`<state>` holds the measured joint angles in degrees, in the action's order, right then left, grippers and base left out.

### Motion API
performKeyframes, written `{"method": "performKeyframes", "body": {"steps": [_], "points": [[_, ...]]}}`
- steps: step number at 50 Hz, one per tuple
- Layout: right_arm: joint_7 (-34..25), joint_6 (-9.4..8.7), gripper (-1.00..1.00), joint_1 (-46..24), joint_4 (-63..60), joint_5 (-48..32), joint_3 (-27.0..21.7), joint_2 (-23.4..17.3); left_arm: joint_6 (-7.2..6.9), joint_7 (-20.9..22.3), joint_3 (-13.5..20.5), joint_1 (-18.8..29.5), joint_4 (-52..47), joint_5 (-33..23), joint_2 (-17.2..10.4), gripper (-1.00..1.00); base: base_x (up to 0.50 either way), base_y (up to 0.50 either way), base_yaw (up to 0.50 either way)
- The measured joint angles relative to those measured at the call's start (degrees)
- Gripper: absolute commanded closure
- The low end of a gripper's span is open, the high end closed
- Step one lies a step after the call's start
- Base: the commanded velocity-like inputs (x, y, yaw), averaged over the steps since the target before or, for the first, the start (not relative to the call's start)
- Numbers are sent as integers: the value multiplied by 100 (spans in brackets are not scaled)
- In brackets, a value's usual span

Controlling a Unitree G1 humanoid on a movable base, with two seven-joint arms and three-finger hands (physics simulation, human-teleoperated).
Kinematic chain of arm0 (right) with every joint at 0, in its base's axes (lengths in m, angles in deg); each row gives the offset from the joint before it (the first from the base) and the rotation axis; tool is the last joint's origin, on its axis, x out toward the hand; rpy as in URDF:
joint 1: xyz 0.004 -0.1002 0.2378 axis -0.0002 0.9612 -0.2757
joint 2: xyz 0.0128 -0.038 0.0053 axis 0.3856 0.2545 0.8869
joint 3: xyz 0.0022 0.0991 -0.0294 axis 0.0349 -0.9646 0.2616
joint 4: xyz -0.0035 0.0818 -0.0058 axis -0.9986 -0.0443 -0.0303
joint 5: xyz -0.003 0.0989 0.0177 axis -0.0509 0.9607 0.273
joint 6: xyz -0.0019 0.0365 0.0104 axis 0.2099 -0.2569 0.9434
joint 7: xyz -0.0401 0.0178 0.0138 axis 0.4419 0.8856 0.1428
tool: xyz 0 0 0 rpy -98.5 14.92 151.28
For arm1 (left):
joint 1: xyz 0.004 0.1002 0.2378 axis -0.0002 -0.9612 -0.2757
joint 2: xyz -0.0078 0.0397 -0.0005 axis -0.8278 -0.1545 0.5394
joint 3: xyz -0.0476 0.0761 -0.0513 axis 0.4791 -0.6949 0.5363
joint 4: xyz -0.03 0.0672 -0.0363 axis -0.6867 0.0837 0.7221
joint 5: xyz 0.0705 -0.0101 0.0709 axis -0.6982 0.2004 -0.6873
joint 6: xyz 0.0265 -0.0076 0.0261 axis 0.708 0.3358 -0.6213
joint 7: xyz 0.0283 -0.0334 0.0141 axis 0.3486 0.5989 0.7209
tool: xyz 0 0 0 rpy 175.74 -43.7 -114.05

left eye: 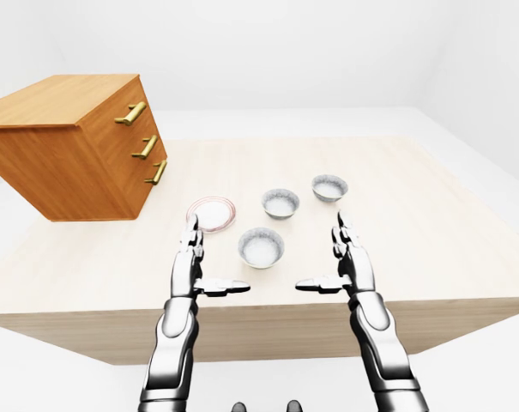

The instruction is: Stack the bowl at the front on the bowl in the middle.

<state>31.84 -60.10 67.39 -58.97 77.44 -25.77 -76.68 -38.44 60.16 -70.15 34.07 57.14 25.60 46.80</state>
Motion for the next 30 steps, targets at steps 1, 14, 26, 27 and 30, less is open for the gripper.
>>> {"method": "performKeyframes", "body": {"steps": [1,14,26,27,30], "points": [[-20,4,-100,8,-3,6,-10,-8,-3,16,13,-4,-15,7,-8,-100,0,0,0],[-206,151,-100,138,34,9,-71,-46,-63,167,114,-42,-174,78,-51,-100,0,0,0],[-293,297,-100,139,291,7,-90,-27,-138,221,198,-6,-248,213,-82,-100,-10,-39,0],[-294,314,-100,137,314,5,-92,-30,-140,224,199,-4,-248,222,-81,-100,-12,-50,0],[-297,361,-100,135,371,2,-97,-37,-144,231,204,4,-246,244,-77,-100,-13,-50,0]]}}
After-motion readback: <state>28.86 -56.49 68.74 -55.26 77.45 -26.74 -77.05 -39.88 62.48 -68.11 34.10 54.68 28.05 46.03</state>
